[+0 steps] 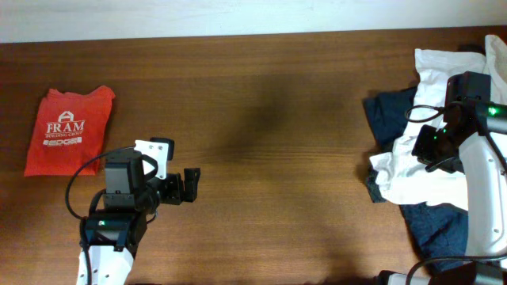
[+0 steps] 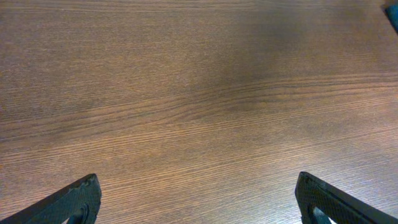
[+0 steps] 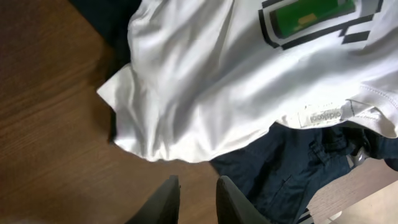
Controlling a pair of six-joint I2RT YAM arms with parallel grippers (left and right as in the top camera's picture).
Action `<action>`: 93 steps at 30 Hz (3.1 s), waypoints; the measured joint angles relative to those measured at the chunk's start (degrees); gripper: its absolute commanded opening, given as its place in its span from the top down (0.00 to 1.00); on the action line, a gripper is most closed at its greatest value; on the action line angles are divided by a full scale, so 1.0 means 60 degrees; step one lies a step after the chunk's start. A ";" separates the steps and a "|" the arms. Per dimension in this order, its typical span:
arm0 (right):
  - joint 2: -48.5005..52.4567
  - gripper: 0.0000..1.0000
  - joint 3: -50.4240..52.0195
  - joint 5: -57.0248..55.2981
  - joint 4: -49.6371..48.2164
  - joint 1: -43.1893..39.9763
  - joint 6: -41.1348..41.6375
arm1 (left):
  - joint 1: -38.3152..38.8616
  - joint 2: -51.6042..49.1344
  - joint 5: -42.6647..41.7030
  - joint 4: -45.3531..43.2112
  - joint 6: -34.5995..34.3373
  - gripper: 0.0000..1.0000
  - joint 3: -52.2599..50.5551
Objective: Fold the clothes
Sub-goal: 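Grasp the white t-shirt with the right gripper and pull it left, then grasp the shirt's left side with the left gripper, spread it flat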
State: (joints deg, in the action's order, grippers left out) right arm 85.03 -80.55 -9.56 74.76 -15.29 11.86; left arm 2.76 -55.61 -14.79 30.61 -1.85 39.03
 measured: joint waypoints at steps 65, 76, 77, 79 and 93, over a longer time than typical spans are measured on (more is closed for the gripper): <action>0.3155 0.01 -0.3118 0.3424 0.1053 0.4131 0.0353 | -0.0044 -0.6189 -0.3931 -0.0656 -0.1093 0.95 0.0419; 0.3155 0.01 -0.3118 0.2310 0.1610 0.3814 0.0346 | -0.1818 -0.6972 -0.0160 -0.1585 -0.1494 0.48 0.4951; 0.3155 0.01 -0.3118 0.2262 0.1617 0.3723 0.0342 | -0.2175 -0.6965 0.0466 -0.1872 -0.1497 0.03 0.5519; 0.3155 0.01 -0.3118 0.2237 0.1654 0.3697 0.0342 | -0.2677 -0.6965 0.1035 -0.2186 -0.1523 0.01 0.5920; 0.3140 0.01 -0.3118 0.2233 0.1665 0.3697 0.0310 | 0.0714 -0.6900 -0.1177 0.1122 -0.3606 0.11 0.2076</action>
State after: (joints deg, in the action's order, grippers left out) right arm 103.88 -99.26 3.84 84.75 6.90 13.72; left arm 7.05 -97.01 -21.85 37.34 -23.49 51.48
